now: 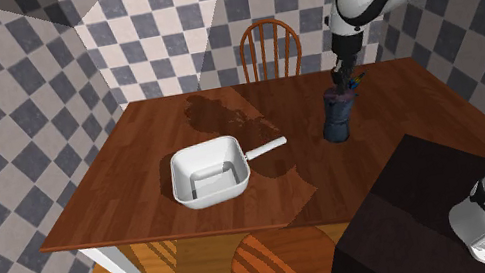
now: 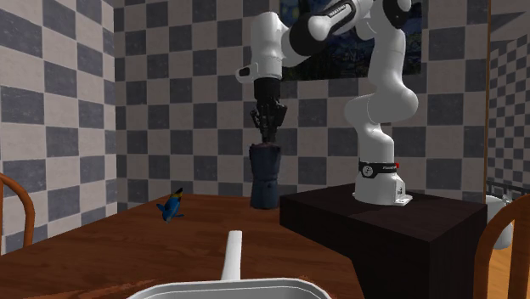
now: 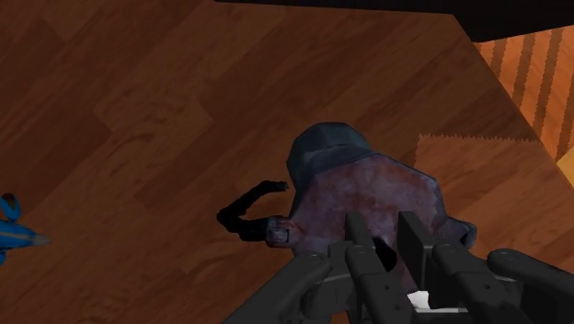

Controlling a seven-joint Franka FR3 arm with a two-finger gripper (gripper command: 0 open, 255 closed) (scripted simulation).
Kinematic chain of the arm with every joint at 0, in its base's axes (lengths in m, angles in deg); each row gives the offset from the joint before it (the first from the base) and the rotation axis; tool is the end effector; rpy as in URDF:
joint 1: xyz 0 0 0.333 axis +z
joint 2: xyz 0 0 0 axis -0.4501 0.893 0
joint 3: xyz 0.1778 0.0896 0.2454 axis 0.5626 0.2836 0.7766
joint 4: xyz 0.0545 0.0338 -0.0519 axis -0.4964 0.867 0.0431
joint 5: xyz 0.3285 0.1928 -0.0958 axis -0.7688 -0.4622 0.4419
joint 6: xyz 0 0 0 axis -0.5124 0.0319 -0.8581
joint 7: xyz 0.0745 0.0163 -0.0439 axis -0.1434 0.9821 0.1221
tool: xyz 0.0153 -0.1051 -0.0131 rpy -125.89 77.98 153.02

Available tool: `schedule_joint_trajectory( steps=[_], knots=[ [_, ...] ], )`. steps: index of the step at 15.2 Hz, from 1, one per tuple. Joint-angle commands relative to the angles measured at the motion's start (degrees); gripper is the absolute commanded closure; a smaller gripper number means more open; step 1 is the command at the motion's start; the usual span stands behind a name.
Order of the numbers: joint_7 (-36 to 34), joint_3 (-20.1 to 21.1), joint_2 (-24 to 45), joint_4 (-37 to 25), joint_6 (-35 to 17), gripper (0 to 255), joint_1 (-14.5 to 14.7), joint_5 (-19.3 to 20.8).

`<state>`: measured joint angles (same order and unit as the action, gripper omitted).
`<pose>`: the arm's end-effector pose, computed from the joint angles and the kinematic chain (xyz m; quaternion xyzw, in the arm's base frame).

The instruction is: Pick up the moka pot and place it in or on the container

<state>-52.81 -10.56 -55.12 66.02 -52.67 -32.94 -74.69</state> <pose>0.4221 -0.0965 0.3829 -0.9990 -0.0431 0.0104 0.0111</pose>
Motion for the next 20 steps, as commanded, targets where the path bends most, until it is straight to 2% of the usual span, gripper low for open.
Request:
schedule_joint_trajectory(
  steps=[1, 11, 20],
  knots=[
    [-0.06, 0.05, -0.92, -0.95, 1.83, 255, -0.03, 0.08],
    [-0.37, 0.35, -4.18, -5.87, 10.0, 255, -0.07, 0.25],
    [-10.01, 6.78, 6.08, -20.45, 14.22, 255, 4.67, -2.43]
  ],
)
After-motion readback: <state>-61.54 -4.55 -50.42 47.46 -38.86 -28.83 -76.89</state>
